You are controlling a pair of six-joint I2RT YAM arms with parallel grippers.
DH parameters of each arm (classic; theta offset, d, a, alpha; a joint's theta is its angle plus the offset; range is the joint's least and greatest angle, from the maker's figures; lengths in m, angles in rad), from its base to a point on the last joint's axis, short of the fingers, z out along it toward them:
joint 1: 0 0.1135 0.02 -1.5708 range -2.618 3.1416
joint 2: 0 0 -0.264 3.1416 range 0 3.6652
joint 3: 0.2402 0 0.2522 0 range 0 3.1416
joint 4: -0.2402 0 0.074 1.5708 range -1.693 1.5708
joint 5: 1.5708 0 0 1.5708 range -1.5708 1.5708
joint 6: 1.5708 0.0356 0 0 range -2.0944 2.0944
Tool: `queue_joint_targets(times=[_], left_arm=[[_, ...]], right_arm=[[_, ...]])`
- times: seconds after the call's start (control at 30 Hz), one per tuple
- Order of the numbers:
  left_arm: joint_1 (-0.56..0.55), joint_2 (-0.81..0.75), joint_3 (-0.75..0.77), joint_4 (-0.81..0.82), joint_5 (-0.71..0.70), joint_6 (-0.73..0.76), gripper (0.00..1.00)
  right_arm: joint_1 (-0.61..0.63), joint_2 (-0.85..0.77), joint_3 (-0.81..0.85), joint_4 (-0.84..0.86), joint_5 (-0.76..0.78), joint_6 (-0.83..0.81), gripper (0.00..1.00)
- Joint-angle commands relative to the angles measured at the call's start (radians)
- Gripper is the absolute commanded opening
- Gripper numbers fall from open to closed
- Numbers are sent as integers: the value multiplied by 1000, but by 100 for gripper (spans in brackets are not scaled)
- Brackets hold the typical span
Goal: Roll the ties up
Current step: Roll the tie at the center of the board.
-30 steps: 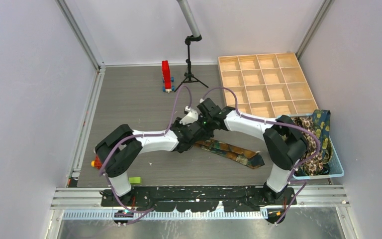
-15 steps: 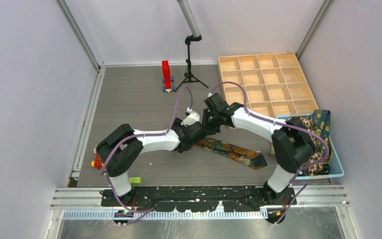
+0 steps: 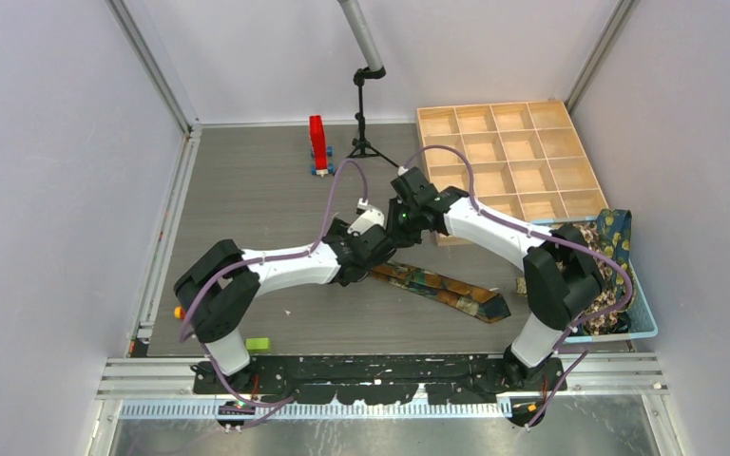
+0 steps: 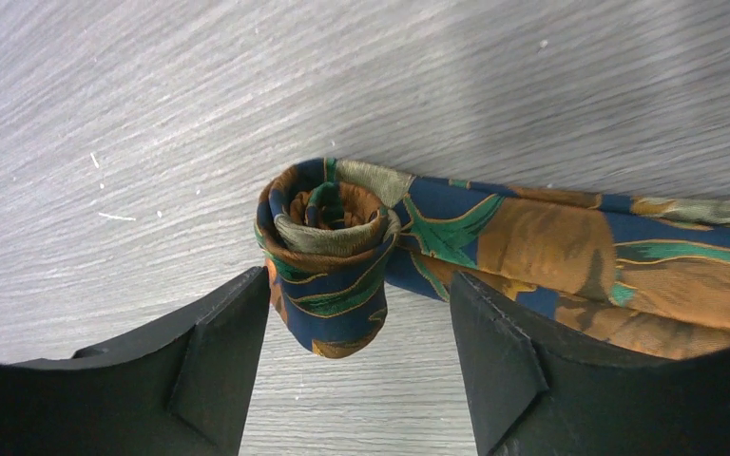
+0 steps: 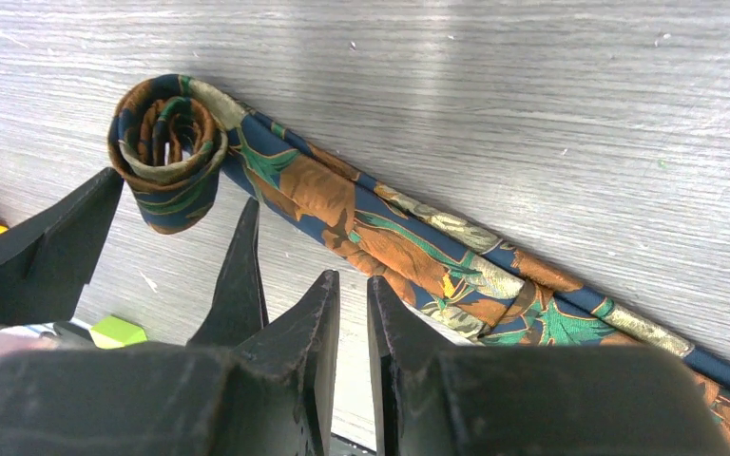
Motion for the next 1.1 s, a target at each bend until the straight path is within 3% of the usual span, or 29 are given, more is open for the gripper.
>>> queue_joint_targets(times=[0.0,0.27,0.53,0.8,1.07], left_arm=[[-1,-68,63,-37,24,-7,71],[0,-73,89,-64,61,-39,71],[44,-276,82,-151,105,-49,78],[244,-573,-93,-146,292,-62,80],[443,-678,-185,-150,466,-73,79]], right_arm=[[-5,-39,65,-10,14,-15,23],[-5,-40,91,-9,-3,-5,23],[8,-23,131,47,-106,28,23],[109,106,281,57,-131,56,25],[212,301,463,41,-117,88,25]])
